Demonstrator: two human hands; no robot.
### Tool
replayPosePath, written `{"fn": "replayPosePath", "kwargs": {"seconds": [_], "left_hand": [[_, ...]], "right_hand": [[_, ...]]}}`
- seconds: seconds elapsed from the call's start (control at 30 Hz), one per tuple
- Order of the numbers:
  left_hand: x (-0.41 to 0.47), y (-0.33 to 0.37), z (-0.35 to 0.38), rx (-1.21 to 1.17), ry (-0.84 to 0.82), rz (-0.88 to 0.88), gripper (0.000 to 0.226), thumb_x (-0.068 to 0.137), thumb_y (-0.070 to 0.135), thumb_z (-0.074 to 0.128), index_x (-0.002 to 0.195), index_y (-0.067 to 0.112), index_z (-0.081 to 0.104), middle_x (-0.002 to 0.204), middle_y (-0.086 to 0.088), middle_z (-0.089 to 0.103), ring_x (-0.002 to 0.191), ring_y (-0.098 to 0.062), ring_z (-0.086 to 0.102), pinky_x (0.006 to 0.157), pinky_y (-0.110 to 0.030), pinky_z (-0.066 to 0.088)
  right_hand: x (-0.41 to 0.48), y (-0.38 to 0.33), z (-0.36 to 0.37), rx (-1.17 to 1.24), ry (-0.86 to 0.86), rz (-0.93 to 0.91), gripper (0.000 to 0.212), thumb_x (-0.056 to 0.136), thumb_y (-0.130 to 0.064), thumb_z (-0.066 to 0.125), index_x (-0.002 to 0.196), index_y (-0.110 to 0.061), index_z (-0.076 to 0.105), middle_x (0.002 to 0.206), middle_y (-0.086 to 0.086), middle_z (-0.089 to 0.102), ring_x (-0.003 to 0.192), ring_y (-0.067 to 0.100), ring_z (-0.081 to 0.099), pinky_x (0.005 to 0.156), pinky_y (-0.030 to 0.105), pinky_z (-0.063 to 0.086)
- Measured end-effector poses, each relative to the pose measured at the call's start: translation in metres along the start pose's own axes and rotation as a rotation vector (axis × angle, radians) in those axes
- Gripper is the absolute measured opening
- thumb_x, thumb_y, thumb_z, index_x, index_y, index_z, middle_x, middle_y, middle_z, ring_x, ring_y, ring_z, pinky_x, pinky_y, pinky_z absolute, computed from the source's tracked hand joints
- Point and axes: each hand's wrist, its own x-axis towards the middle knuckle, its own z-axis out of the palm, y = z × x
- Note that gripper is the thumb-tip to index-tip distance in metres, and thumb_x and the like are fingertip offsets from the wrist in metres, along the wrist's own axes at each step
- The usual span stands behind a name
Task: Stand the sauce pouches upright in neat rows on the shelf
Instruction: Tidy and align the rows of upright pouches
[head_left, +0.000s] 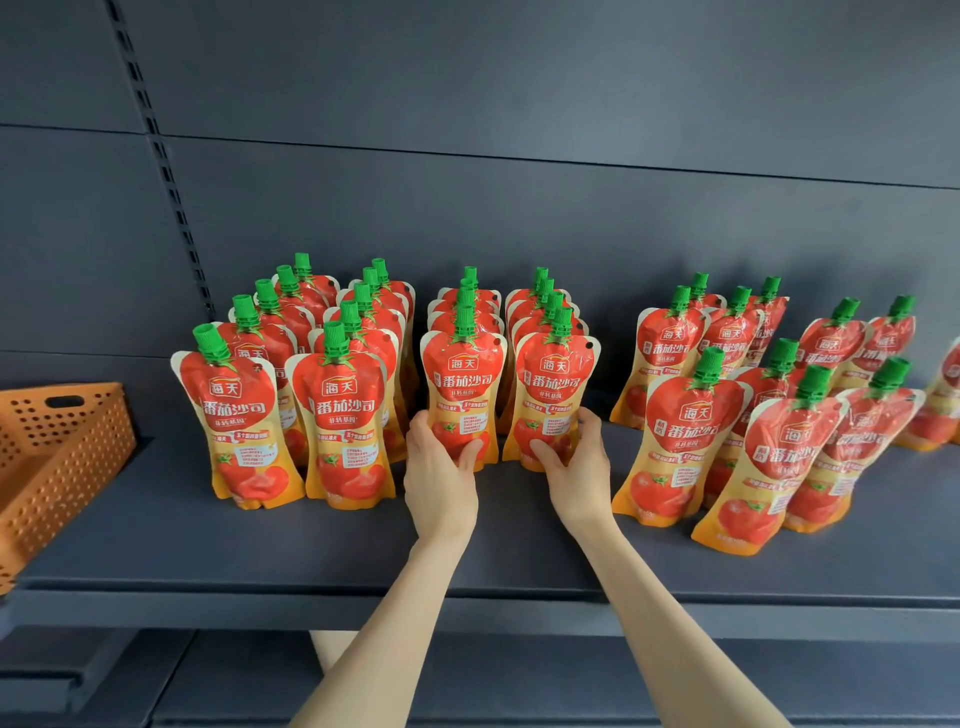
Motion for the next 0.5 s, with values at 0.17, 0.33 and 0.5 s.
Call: {"fn": "replayPosePath", "kwargs": {"seconds": [0.17,0.33,0.5], "left_hand": [[0.0005,-0.0003,0.0009,-0.013,-0.002,0.006,0.063,0.083,0.031,0.067,0.134,0.010,0.036,0.133,-0.009,0.050,0.122,-0.027,0.051,0.094,-0.040,0.047],[0.0016,-0.0017,0.0030,-0.035,-0.007,0.011,0.063,0.083,0.030,0.067,0.134,0.010,0.036,0.133,-0.009,0.049,0.122,-0.027,0.050,0.096,-0.040,0.046],[0.0013,-0.0018,0.0029,-0.046,-0.008,0.013,0.063,0.083,0.027,0.067,0.135,0.009,0.036,0.134,-0.011,0.048,0.123,-0.028,0.049,0.096,-0.040,0.046]], "right_hand": [[0.0006,0.0011,-0.0003,0.003,-0.008,0.001,0.059,0.088,-0.021,0.063,0.137,-0.016,0.031,0.135,0.006,0.050,0.126,0.023,0.047,0.104,0.042,0.044],[0.0010,0.0015,-0.0004,0.009,-0.021,0.002,0.058,0.088,-0.020,0.063,0.136,-0.017,0.031,0.134,0.005,0.050,0.125,0.023,0.048,0.104,0.041,0.043],[0.0006,0.0014,-0.0009,0.010,-0.016,0.003,0.059,0.088,-0.021,0.063,0.138,-0.016,0.031,0.136,0.005,0.049,0.126,0.023,0.047,0.104,0.041,0.043]]}}
